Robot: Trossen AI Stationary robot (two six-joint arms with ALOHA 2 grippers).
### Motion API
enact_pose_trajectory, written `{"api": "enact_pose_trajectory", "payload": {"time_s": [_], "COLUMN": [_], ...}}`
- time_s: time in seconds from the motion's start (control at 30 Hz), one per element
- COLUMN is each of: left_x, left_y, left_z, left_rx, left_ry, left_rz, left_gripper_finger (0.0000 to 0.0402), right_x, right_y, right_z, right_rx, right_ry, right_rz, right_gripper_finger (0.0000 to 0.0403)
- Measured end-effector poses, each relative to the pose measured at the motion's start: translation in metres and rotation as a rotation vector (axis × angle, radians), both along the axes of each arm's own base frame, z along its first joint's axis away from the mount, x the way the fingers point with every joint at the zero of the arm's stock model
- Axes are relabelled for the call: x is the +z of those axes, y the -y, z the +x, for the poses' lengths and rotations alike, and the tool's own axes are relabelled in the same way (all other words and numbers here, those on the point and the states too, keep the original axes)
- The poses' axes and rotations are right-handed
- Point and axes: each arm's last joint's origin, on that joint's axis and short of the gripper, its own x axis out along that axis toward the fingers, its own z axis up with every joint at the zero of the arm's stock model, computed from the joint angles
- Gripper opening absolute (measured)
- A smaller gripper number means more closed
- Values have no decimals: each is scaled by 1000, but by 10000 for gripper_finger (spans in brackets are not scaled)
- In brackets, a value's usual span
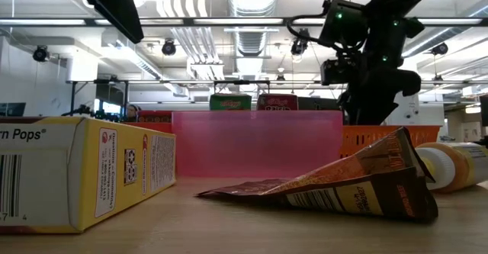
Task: Pick & Place Kitchen Items
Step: Put the orange spice bag into the red bin
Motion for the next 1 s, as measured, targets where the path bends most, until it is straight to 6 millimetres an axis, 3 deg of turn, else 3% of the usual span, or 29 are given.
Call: {"api": "enact_pose_trajectory", "payload": {"time_s": [0.37, 0.7, 1.0], "left_x": [0, 0, 0], "left_y": [0, 0, 0], "left_z": [0, 0, 0], "left_rx": [0, 0, 0], "left_ry": [2, 2, 3], "left_rz": [-1, -1, -1], "left_gripper_finger": [276, 276, 276], "right_x": [37, 87, 106], "right_y": [-3, -11, -13], "right_z": [-25, -55, -73], "right_rx": [-29, -74, -48], "right_ry": [71, 334, 444], "right_rz": [27, 44, 28], "right_gripper_finger": [177, 123, 65]}}
